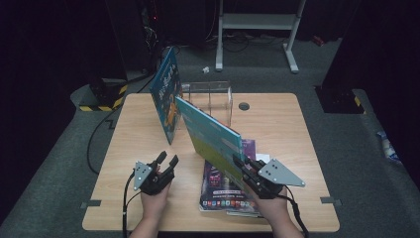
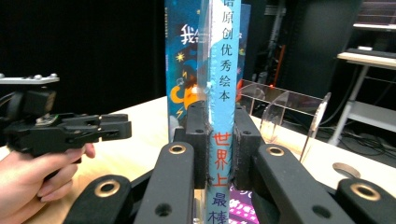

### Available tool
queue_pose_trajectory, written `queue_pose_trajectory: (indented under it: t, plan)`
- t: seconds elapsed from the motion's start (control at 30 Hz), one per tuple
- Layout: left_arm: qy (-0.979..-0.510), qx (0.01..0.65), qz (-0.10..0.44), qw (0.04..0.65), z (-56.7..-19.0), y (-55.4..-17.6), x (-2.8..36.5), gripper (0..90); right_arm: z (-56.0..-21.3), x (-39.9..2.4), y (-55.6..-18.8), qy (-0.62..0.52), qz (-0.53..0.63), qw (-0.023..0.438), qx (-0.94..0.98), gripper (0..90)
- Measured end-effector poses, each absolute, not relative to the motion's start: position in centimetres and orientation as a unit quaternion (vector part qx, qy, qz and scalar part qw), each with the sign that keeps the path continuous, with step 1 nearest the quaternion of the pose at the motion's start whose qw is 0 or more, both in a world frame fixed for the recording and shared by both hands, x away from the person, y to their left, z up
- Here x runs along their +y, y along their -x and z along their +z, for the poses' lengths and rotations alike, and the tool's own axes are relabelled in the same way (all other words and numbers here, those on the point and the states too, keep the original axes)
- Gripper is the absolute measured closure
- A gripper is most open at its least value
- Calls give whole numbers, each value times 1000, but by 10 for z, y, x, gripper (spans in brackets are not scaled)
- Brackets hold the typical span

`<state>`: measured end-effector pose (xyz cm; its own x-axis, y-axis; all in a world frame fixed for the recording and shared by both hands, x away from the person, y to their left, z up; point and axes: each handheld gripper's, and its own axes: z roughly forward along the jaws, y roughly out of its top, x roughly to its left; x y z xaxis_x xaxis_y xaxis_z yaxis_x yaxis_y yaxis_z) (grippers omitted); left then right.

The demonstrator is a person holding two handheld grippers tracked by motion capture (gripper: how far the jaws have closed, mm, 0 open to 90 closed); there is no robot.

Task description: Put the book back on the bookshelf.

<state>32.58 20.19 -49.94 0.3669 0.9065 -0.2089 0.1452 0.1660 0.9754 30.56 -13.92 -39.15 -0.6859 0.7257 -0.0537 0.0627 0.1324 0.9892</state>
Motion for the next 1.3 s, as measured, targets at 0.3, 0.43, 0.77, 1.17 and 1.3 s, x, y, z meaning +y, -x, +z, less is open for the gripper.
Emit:
queue_pose_trajectory:
  t: [0.3,0.43,0.77,1.17,1.3]
  plan:
    - [-577,435,324,611,-470,-313,188,396,-395,-127,-298,-320,602,293,671,809]
    - [-586,407,327,620,-454,-301,175,362,-400,-123,-297,-324,606,299,662,808]
    - [-590,337,305,667,-409,-281,124,279,-408,-112,-291,-319,610,323,649,806]
    - [-597,326,273,681,-379,-282,84,167,-416,-107,-284,-309,617,340,639,803]
    - [-601,336,263,676,-378,-286,78,164,-417,-104,-282,-304,617,343,640,801]
